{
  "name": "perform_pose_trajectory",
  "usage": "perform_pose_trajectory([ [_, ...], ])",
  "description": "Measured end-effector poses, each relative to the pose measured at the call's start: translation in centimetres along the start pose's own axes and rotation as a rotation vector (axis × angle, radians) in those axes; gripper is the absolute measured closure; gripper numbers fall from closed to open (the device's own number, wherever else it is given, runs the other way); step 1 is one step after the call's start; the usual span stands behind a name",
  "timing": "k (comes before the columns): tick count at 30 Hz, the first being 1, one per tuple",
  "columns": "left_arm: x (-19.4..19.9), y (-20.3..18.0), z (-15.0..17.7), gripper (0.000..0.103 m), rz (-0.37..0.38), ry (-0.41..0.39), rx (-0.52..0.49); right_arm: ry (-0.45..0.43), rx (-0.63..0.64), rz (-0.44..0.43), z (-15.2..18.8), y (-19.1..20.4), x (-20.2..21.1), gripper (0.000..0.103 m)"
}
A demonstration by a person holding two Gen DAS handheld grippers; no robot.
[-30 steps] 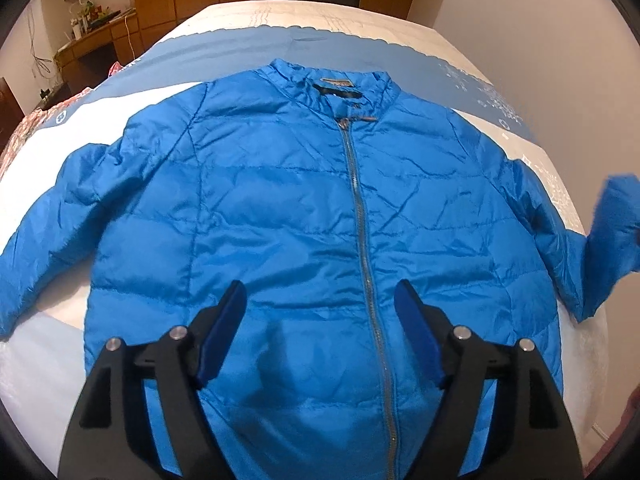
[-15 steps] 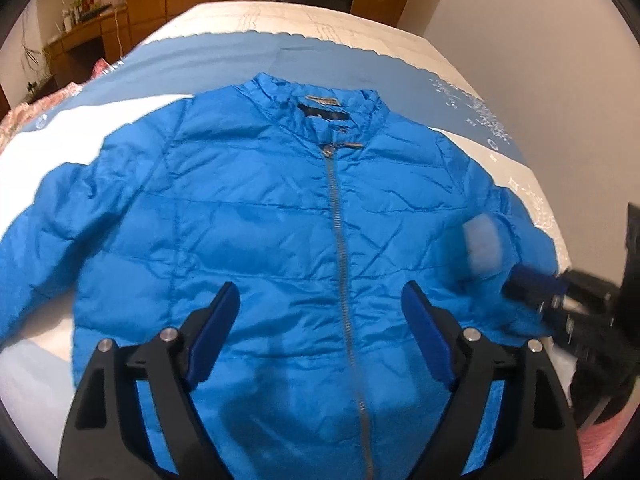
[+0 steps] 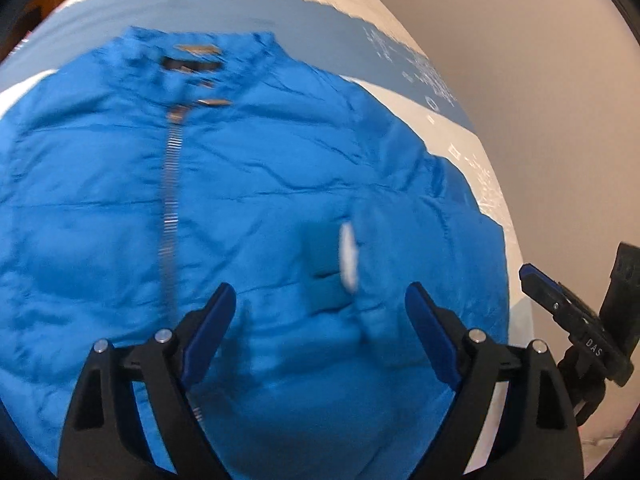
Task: Fold large clothes
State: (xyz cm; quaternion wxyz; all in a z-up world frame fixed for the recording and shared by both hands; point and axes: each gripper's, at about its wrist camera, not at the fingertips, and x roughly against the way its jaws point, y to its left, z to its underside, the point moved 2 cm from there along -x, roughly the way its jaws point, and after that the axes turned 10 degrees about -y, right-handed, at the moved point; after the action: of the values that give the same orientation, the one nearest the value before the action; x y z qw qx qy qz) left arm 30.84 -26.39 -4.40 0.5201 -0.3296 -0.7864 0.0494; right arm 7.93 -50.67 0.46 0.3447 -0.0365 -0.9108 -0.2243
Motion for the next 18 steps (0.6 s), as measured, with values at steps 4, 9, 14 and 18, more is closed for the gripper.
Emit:
perform_pose_trajectory([
  [4, -3.3, -1.5, 0.0, 0.046, 0.021, 0.064, -0.01, -0.043, -0.046, 0.014, -0.2, -2.3, 0.6, 0.072],
  [9, -2.7, -1.5, -0.5, 0.093, 0.043, -0.017, 0.02, -0.044, -0.054, 0.001, -0.1, -3.0, 0.5, 0.072],
  [14, 2.2, 0.6, -0.9, 0.096, 0.047, -0.147, 0.055, -0.065, -0.069, -0.01, -0.4, -3.7, 1.2, 0.072],
  [18, 8.1, 3.9, -1.5, 0.097, -0.023, -0.28, 0.065, -0.061, -0.065, -0.037, -0.5, -3.1, 1.0, 0.072],
])
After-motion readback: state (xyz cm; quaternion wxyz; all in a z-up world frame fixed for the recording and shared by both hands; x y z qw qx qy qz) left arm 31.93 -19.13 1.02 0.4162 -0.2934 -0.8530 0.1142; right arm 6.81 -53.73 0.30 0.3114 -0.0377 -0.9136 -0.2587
